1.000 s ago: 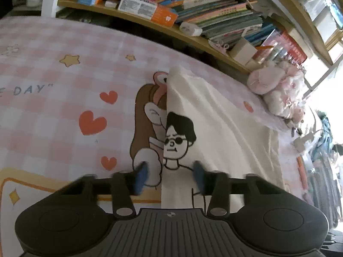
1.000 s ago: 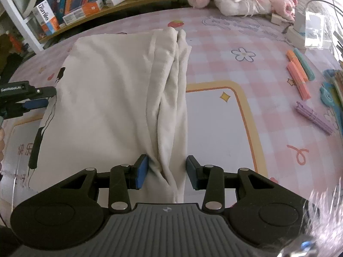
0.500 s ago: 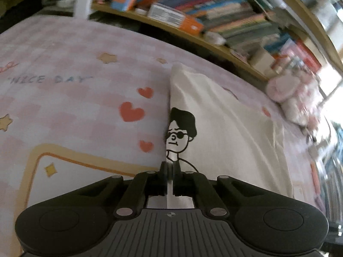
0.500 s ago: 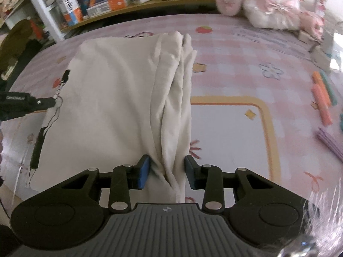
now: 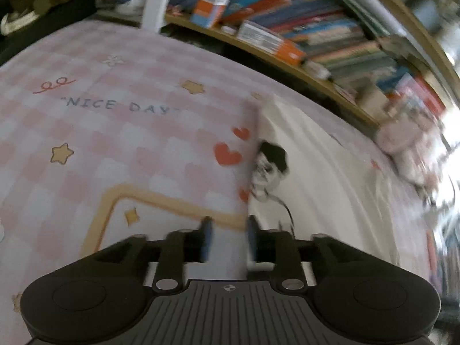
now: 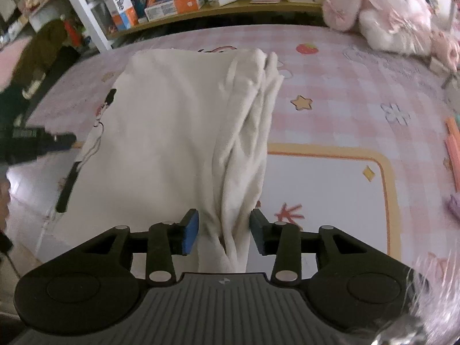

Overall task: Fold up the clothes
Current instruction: 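Press the folded shirt flat with the left tool while the right tool holds it, then grasp the folded shirt's end with the right tool and lift it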

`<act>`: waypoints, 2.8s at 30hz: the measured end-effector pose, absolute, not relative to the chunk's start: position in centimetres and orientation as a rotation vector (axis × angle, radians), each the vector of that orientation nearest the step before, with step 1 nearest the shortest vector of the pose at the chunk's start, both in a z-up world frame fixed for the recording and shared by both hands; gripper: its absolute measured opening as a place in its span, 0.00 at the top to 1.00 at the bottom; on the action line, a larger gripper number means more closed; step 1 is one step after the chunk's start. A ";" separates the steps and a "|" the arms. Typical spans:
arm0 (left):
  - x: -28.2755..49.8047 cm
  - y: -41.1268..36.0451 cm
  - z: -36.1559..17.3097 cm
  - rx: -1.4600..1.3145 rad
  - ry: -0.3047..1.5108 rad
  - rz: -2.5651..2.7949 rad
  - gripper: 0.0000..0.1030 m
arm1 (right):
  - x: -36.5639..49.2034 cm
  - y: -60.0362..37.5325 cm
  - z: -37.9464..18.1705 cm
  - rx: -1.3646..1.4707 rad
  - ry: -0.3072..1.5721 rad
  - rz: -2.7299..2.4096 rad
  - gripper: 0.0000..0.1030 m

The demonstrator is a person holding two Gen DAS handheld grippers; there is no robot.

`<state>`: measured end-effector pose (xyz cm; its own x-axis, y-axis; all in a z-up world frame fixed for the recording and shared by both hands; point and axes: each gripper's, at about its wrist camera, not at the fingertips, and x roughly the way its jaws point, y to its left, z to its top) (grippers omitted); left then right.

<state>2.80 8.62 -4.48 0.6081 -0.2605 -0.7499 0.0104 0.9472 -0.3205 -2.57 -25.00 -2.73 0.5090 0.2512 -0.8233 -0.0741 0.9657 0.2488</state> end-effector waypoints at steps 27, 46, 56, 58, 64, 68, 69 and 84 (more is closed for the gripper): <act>-4.0 6.6 -5.4 -0.424 0.952 -0.176 0.97 | -4.7 -29.4 -4.0 0.523 1.125 0.213 0.77; -5.3 2.9 -2.7 -0.003 0.869 -0.184 0.82 | -5.4 -28.4 -3.4 0.480 1.110 0.243 0.80; -7.5 -0.3 -0.9 0.186 0.756 -0.258 0.29 | -5.8 -27.8 -3.3 0.443 1.116 0.254 0.69; -7.6 -0.6 -1.1 0.193 0.763 -0.263 0.29 | -5.8 -27.6 -3.4 0.438 1.125 0.254 0.69; -8.3 -1.4 -1.4 0.224 0.752 -0.293 0.27 | -5.7 -27.5 -3.7 0.433 1.154 0.250 0.69; -9.0 -2.0 -1.5 0.259 0.729 -0.339 0.23 | -5.5 -27.7 -3.9 0.451 1.162 0.255 0.68; -9.1 -2.2 -1.6 0.274 0.726 -0.359 0.23 | -5.5 -27.8 -4.0 0.464 1.166 0.258 0.68; -10.8 -6.5 -4.5 0.612 0.643 -0.494 0.19 | -4.3 -29.7 0.5 0.799 1.042 0.414 0.90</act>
